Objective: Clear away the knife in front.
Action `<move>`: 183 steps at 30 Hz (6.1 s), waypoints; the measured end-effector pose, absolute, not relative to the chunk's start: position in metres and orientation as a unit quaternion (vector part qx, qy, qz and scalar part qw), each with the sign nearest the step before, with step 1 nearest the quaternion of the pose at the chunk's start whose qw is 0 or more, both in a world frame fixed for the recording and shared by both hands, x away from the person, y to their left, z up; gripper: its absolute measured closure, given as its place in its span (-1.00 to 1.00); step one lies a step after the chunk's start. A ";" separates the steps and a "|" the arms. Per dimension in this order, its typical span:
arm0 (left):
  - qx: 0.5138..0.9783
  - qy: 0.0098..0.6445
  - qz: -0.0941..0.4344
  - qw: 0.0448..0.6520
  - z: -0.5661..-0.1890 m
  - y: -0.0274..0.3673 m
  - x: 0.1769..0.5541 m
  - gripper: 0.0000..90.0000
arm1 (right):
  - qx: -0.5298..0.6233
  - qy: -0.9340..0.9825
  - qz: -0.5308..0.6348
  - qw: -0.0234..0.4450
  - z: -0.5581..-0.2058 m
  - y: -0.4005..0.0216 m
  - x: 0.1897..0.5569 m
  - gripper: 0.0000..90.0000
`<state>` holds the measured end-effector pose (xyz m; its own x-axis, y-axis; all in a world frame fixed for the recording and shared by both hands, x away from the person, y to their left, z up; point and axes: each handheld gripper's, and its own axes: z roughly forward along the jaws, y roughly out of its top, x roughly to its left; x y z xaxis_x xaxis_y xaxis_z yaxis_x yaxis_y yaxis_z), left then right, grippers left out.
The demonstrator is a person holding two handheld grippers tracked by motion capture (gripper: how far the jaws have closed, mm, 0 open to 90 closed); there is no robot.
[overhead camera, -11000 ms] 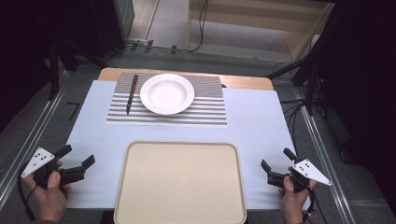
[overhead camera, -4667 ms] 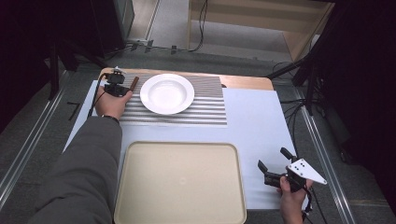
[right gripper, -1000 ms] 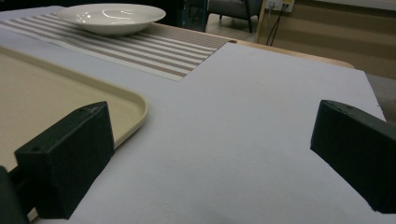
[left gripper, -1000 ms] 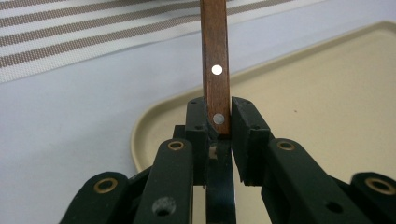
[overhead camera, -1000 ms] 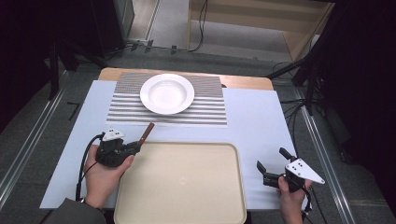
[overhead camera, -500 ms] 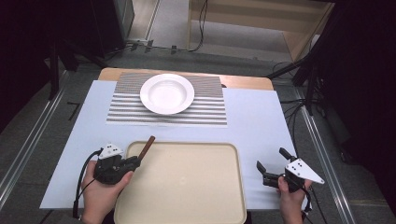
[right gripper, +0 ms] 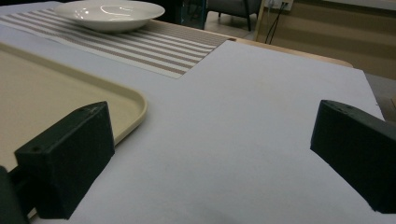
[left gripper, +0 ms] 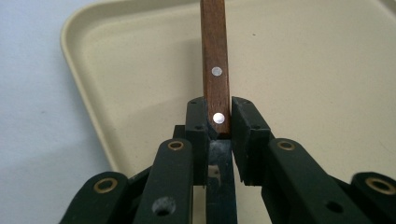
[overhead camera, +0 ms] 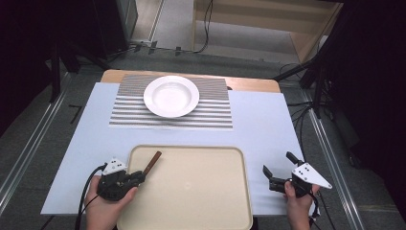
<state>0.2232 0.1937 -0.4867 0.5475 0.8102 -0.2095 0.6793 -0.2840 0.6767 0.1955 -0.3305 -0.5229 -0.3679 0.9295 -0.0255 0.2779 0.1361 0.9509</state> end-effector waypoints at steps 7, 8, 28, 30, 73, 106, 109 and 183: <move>0.796 0.474 0.080 0.367 -0.495 0.195 0.223 0.71 | 0.448 0.673 0.481 0.339 -0.523 -0.331 0.196 -1.00; 0.796 0.474 0.080 0.367 -0.495 0.195 0.223 0.71 | 0.448 0.673 0.481 0.339 -0.523 -0.330 0.196 -1.00; 0.789 0.454 0.089 0.405 -0.481 0.200 0.233 0.71 | 0.449 0.675 0.477 0.340 -0.523 -0.329 0.196 -1.00; 0.802 0.436 0.083 0.400 -0.481 0.193 0.234 0.91 | 0.450 0.674 0.476 0.340 -0.523 -0.329 0.196 -1.00; 0.803 0.414 0.086 0.419 -0.494 0.215 0.243 0.48 | 0.448 0.673 0.482 0.338 -0.523 -0.331 0.196 -1.00; 0.762 0.391 0.141 0.497 -0.472 0.247 0.236 -1.00 | 0.448 0.673 0.482 0.338 -0.523 -0.331 0.196 -1.00; 0.760 0.392 0.143 0.499 -0.471 0.252 0.236 -1.00 | 0.448 0.673 0.482 0.338 -0.523 -0.331 0.196 -1.00; 0.701 0.468 0.204 0.498 -0.474 0.365 0.235 -1.00 | 0.449 0.673 0.482 0.338 -0.523 -0.331 0.196 -1.00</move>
